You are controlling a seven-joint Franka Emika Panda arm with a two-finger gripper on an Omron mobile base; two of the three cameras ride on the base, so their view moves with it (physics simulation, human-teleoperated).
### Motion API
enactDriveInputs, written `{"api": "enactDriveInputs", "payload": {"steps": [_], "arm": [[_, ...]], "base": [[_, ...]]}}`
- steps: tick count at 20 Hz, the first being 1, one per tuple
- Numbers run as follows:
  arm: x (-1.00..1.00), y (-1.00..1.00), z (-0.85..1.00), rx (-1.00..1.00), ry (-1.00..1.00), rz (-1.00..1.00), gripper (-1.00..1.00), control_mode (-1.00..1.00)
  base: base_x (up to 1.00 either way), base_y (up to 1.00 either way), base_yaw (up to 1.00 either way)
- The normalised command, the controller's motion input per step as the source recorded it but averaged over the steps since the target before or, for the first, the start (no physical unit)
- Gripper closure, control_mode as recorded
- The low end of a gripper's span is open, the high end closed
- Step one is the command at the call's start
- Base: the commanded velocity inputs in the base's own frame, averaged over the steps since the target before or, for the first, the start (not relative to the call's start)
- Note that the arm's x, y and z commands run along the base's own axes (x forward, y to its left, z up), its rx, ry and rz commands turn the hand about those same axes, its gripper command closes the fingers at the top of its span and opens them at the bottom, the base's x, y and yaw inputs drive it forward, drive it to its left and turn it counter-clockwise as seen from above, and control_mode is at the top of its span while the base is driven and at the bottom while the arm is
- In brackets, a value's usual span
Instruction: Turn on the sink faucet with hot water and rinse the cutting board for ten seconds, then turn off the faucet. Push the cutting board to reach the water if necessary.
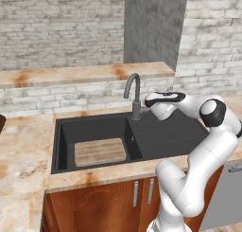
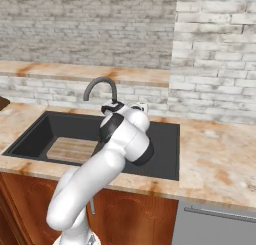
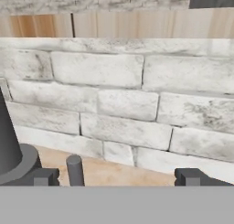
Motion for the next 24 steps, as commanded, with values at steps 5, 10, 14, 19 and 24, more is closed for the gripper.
{"api": "enactDriveInputs", "payload": {"steps": [5,10,14,19,24], "arm": [[0.12,0.04,-0.05,0.00,0.00,0.00,-1.00,-1.00],[0.09,0.01,-0.05,0.00,0.00,0.00,-1.00,-1.00],[0.06,0.00,-0.05,0.00,0.00,0.00,-1.00,-1.00],[0.05,0.01,-0.05,0.00,0.00,0.00,-1.00,-1.00],[0.07,0.00,-0.03,0.00,0.00,0.00,-1.00,-1.00]], "base": [[0.00,0.00,0.00],[0.00,0.00,0.00],[0.00,0.00,0.00],[0.00,0.00,0.00],[0.00,0.00,0.00]]}}
